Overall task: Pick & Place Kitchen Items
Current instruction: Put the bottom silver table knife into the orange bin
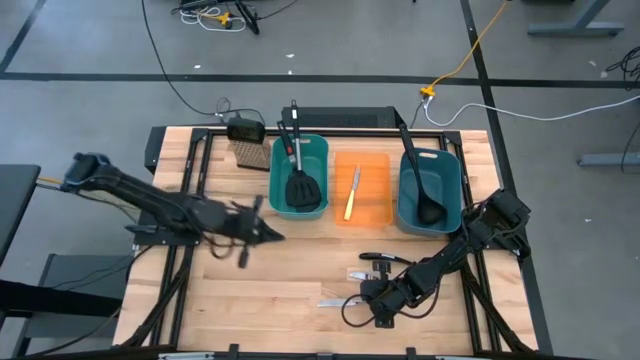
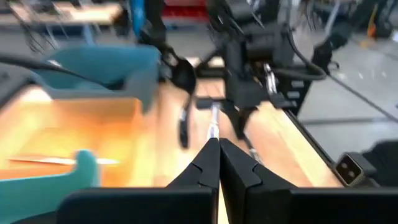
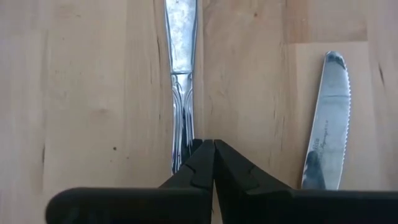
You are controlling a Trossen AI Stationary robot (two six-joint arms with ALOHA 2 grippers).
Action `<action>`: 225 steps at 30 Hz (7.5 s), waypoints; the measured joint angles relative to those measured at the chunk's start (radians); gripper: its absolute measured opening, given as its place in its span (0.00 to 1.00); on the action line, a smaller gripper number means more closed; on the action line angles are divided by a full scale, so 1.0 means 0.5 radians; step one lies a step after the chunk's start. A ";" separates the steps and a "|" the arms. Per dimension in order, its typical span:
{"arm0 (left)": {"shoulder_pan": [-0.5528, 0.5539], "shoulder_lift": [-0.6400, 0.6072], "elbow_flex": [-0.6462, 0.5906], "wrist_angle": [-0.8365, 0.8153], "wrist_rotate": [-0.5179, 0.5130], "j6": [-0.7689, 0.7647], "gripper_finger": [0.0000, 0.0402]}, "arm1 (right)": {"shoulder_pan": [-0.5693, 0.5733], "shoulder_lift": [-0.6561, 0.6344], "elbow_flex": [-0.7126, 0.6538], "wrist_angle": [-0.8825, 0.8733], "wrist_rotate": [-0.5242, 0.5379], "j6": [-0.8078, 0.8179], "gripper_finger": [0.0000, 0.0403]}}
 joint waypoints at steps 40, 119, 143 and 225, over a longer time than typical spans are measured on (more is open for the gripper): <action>-0.244 1.780 1.012 -0.386 0.419 -0.110 0.01 | -0.174 -0.070 0.002 0.199 0.158 -0.087 0.04; -0.210 1.849 1.009 -0.661 0.139 -0.155 0.02 | -0.012 0.100 0.005 -0.003 0.310 0.199 0.24; -0.180 1.920 1.018 -0.672 0.189 -0.260 0.01 | -0.009 -0.040 -0.006 -0.045 0.008 0.099 0.41; -0.121 2.071 1.004 -0.449 0.272 -0.465 0.00 | -0.004 0.024 0.012 -0.352 -0.197 0.271 0.38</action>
